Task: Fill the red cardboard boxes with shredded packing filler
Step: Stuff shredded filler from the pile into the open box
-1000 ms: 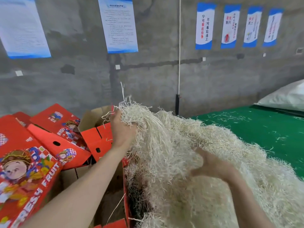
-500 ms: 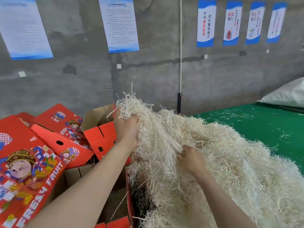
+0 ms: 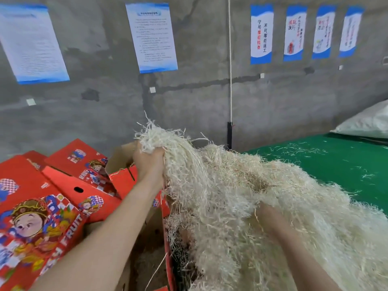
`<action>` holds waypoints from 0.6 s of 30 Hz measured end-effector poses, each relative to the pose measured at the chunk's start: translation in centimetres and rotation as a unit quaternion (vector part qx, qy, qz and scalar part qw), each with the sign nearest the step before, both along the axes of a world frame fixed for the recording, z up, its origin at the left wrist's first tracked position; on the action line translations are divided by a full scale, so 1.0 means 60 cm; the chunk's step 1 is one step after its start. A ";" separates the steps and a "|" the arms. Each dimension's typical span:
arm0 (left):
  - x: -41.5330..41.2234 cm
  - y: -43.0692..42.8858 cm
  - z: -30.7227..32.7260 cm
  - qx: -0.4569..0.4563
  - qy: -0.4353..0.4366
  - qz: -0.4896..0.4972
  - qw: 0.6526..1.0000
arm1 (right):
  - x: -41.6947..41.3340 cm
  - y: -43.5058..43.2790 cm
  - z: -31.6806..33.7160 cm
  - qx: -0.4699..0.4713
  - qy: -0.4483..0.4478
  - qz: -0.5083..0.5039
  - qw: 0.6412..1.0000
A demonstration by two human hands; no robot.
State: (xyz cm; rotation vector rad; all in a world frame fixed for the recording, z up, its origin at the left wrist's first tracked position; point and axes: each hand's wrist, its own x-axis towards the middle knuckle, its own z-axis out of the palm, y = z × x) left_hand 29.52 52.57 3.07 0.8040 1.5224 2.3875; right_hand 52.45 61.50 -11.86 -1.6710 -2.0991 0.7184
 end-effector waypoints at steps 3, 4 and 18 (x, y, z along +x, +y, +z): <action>0.017 -0.004 -0.020 -0.026 -0.007 -0.038 0.999 | -0.002 -0.006 0.099 0.034 -0.068 0.099 0.992; 0.017 -0.007 -0.022 -0.033 -0.014 -0.046 0.998 | 0.007 -0.015 0.130 0.053 -0.050 0.121 0.990; 0.031 -0.038 -0.021 -0.435 0.246 -0.323 0.804 | -0.126 -0.017 0.028 0.047 0.292 0.088 0.951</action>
